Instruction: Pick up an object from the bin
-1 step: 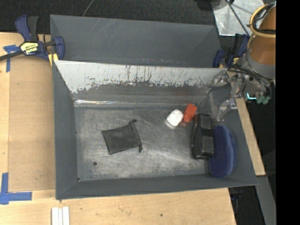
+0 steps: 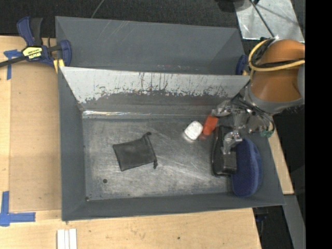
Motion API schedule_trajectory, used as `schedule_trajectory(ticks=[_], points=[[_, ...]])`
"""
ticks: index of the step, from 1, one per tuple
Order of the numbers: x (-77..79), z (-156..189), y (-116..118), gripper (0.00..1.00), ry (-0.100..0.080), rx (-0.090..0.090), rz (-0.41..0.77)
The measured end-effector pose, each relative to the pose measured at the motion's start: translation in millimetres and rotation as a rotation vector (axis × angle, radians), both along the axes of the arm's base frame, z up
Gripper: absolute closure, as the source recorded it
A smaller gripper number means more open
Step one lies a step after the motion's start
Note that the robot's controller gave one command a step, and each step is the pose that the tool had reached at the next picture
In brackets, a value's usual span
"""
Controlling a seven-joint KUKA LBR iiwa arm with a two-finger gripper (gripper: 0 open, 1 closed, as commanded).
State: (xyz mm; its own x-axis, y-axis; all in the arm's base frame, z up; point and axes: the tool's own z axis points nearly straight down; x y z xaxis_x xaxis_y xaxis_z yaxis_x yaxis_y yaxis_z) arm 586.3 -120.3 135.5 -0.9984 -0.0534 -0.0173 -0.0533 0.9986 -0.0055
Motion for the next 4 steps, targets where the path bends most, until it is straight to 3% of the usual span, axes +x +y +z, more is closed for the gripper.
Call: schedule_trajectory(ticks=[1, 2, 3, 4], points=[[36.9, -4, 5, 0.0, 0.009, 0.006, -0.097], [42.0, -46, -9, 0.0, 0.03, 0.024, -0.357], [41.8, -51, -10, 1.0, 0.018, 0.018, -0.355], [33.5, 101, 9, 1.0, 0.004, 0.007, -0.287]])
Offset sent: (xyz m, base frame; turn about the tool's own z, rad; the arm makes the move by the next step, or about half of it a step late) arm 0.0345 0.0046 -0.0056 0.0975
